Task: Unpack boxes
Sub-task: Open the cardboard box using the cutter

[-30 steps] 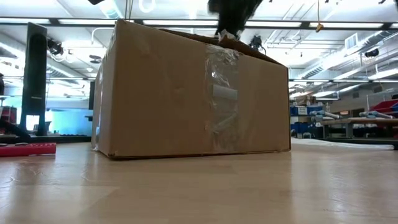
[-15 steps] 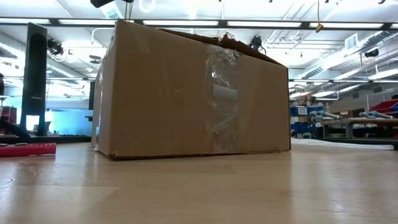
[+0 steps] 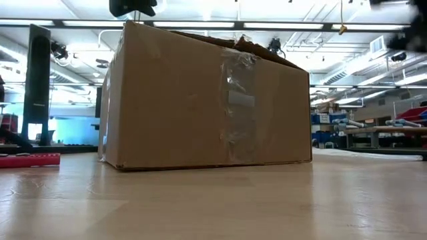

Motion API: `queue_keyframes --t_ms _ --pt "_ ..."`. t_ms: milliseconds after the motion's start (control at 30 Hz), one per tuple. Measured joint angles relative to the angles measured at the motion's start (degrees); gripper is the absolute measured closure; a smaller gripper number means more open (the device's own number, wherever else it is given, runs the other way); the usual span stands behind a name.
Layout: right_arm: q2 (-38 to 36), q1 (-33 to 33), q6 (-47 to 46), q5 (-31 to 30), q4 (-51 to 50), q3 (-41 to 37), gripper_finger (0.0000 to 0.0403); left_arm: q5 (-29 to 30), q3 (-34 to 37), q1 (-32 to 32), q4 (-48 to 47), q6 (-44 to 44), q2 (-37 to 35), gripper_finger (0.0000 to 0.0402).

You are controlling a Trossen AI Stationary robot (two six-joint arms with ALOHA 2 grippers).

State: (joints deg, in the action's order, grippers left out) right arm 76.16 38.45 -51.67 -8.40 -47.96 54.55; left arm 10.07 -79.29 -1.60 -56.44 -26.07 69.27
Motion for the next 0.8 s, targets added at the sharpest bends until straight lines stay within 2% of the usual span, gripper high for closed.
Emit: queue_keyframes --t_ms 133,267,800 --pt "2.35 0.20 -4.80 0.05 8.19 -7.45 0.0345 -0.35 0.00 0.00 0.12 -0.86 1.35 0.0273" --pt "4.18 -0.36 -8.44 0.05 12.28 -11.60 0.0338 -0.33 0.00 0.00 0.64 -1.57 1.50 0.0273" --pt "5.29 -0.83 -11.26 -0.20 12.10 -13.99 0.0283 -0.46 0.00 0.00 2.88 -1.33 1.50 0.0273"
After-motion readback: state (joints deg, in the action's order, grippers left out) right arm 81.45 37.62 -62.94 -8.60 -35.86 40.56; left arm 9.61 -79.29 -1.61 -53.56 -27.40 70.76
